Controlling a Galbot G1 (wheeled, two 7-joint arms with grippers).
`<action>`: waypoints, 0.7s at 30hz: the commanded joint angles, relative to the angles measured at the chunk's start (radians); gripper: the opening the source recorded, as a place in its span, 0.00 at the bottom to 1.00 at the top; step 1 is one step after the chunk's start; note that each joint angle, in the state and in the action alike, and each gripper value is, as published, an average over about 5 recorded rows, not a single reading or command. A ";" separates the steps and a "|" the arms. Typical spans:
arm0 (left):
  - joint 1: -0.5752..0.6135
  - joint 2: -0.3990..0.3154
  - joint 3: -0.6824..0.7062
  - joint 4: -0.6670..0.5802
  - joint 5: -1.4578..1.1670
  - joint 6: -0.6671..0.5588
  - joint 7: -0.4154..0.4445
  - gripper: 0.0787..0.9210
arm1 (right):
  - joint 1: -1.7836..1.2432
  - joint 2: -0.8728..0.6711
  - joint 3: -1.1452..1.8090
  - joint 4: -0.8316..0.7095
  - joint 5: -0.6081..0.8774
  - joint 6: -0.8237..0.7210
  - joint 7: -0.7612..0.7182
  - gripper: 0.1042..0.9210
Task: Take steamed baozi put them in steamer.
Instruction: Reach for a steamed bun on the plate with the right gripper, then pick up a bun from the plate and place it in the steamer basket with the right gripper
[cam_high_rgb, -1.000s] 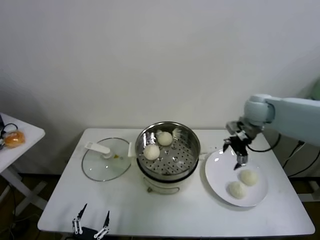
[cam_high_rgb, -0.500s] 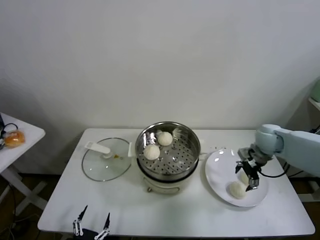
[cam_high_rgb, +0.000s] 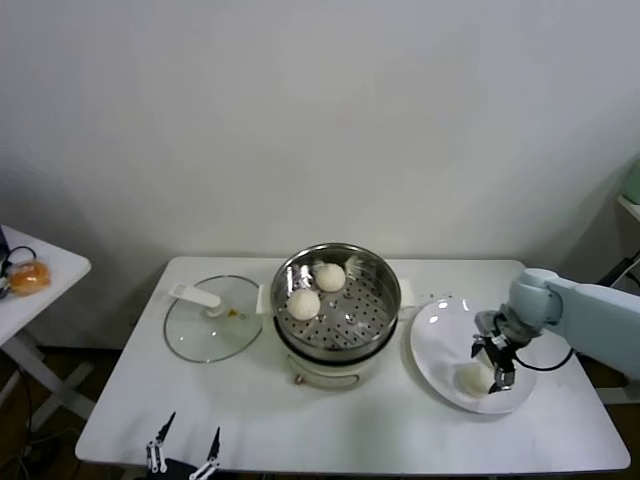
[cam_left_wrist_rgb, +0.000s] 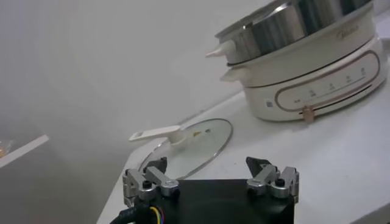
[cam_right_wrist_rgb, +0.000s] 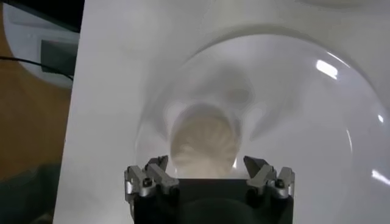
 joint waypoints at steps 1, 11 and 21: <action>0.001 -0.032 0.000 -0.001 0.000 0.002 0.000 0.88 | -0.056 -0.002 0.062 -0.011 -0.011 -0.007 0.004 0.88; 0.003 -0.032 0.001 -0.005 0.003 0.002 0.000 0.88 | -0.046 -0.016 0.060 0.007 -0.001 -0.003 -0.009 0.68; 0.005 -0.031 -0.002 -0.007 0.004 0.000 -0.001 0.88 | 0.286 0.013 -0.136 0.029 0.069 0.147 -0.061 0.63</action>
